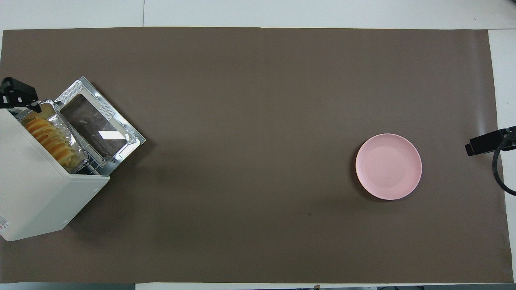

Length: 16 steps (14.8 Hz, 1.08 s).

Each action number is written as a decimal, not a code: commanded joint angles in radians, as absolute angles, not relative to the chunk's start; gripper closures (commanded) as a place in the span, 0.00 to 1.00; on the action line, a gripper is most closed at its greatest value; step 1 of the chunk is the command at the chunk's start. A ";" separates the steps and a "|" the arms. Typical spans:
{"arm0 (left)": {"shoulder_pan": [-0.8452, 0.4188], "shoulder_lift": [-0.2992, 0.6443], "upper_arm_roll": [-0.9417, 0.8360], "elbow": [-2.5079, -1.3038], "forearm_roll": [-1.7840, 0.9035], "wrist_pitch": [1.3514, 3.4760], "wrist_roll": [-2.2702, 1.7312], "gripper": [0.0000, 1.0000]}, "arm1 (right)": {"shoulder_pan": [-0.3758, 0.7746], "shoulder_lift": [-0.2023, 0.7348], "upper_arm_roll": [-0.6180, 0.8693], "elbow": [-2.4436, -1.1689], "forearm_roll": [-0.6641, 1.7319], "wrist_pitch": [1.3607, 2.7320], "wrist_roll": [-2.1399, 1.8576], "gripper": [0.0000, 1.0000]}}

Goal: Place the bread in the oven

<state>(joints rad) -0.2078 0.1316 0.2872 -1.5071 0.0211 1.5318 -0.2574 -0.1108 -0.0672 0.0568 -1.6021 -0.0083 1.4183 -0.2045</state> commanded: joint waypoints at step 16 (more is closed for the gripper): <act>-0.021 -0.028 -0.005 -1.588 0.011 1.428 0.074 0.00 | -0.115 -0.069 0.058 -1.594 -0.002 1.402 -0.216 0.00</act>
